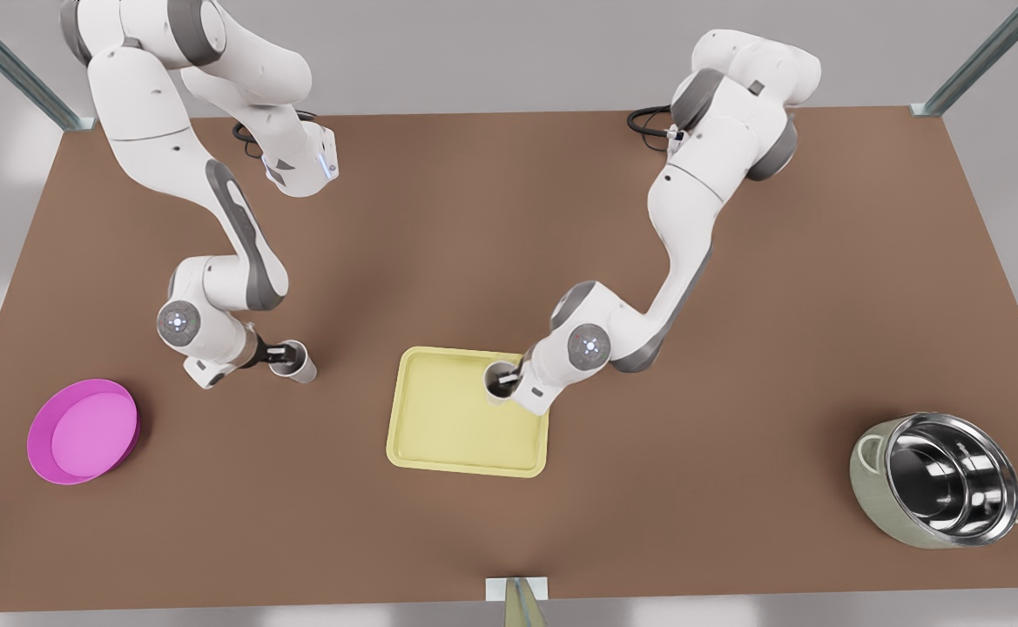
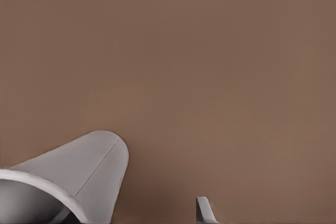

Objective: Use both arms to respectively pick up the white IKEA cups from the middle-left and middle-right positions, then place the white IKEA cups onto the middle-middle tray, ensuring that the cups remain upright and do not tip over

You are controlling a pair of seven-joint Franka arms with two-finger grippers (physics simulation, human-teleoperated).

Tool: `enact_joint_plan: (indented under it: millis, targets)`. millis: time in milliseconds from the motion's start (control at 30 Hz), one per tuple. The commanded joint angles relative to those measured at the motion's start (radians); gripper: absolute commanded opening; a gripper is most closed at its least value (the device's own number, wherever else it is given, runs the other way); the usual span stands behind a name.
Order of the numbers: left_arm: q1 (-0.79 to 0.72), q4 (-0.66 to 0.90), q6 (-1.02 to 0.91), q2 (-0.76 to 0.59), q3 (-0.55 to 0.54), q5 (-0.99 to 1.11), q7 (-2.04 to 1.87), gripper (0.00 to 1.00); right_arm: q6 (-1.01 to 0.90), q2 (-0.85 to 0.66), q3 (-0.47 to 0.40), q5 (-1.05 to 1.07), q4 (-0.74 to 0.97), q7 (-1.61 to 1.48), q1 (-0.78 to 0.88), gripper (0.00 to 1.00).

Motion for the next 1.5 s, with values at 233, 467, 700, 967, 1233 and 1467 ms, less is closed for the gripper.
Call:
enact_joint_plan:
  millis: [233, 467, 700, 967, 1233, 1467]
  targets:
    - [-0.002, -0.016, 0.119, 0.021, 0.002, 0.039, -0.599, 0.24, 0.05, 0.004, 0.018, -0.001, 0.023, -0.001, 0.011, 0.21]
    - [0.0, -0.016, 0.102, 0.021, 0.002, 0.04, -0.597, 0.76, 0.04, 0.05, 0.137, 0.0, 0.226, 0.025, 0.096, 0.21]
    - [0.029, -0.005, -0.125, -0.047, 0.002, 0.039, -0.591, 1.0, 0.051, 0.21, 0.137, 0.051, 0.44, 0.222, 0.315, 0.21]
    - [0.435, 0.273, -1.085, -0.358, 0.009, 0.138, 0.355, 1.0, 0.06, 0.288, 0.137, 0.046, 0.448, 0.205, 0.327, 0.21]
    - [0.406, -0.233, -0.938, -0.743, 0.144, 0.161, 0.705, 1.0, 0.066, 0.317, 0.137, 0.048, 0.471, 0.205, 0.324, 1.0]
    - [0.411, -0.235, -0.958, -0.735, 0.143, 0.158, 0.711, 1.0, 0.065, 0.316, 0.137, 0.048, 0.476, 0.203, 0.315, 1.0]
